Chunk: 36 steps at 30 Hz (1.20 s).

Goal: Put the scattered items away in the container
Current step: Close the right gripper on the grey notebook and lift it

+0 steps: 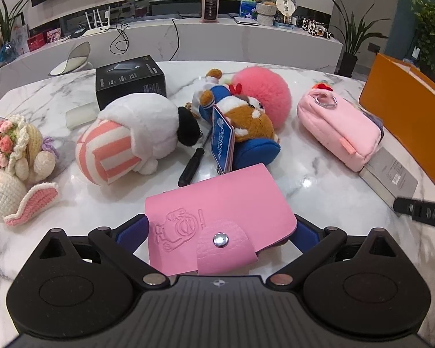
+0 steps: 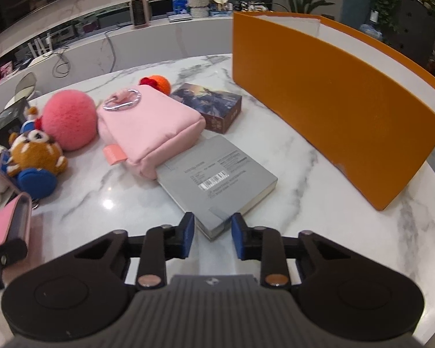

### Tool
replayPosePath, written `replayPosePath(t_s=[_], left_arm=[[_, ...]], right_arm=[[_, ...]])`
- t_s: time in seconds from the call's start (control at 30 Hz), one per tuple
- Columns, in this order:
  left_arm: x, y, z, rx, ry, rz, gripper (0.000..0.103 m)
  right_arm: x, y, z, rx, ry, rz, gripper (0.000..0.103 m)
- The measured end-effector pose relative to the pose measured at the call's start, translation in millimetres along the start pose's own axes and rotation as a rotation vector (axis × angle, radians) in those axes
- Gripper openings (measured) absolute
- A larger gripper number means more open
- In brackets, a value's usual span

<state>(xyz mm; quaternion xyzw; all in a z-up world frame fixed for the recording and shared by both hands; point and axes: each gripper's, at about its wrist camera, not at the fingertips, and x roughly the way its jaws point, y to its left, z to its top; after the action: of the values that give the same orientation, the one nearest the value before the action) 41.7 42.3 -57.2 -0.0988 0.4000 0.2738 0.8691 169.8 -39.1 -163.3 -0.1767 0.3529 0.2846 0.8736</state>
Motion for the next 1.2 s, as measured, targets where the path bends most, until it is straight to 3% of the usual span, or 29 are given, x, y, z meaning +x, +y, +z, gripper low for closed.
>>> replayPosePath(t_s=[0.03, 0.07, 0.13, 0.27, 0.47, 0.83, 0.93, 1.03, 1.2], left_arm=[[-1, 1, 0, -0.007, 0.001, -0.003, 0.103], [-2, 1, 1, -0.012, 0.001, -0.003, 0.103], [-4, 0, 2, -0.013, -0.003, -0.007, 0.103], [-5, -1, 5, -0.015, -0.003, -0.014, 0.103], [-2, -2, 7, -0.011, 0.008, -0.012, 0.103], [-2, -5, 9, -0.013, 0.01, -0.013, 0.103], [-2, -5, 10, -0.016, 0.012, -0.011, 0.103], [-2, -4, 10, -0.023, 0.009, -0.006, 0.103], [-8, -3, 11, -0.032, -0.002, -0.008, 0.103]], right_arm=[[-2, 1, -1, -0.018, 0.002, 0.007, 0.045], [-7, 3, -2, -0.047, -0.008, 0.008, 0.065], [-14, 6, -3, -0.121, -0.049, 0.007, 0.084], [-22, 8, 11, -0.295, -0.144, 0.03, 0.093], [6, -12, 43, -0.318, -0.036, 0.117, 0.094], [48, -10, 45, -0.346, 0.094, 0.122, 0.099], [53, -8, 41, -0.376, 0.081, 0.11, 0.103], [51, -10, 40, -0.371, 0.076, 0.109, 0.1], [38, -8, 35, -0.402, 0.051, 0.099, 0.08]])
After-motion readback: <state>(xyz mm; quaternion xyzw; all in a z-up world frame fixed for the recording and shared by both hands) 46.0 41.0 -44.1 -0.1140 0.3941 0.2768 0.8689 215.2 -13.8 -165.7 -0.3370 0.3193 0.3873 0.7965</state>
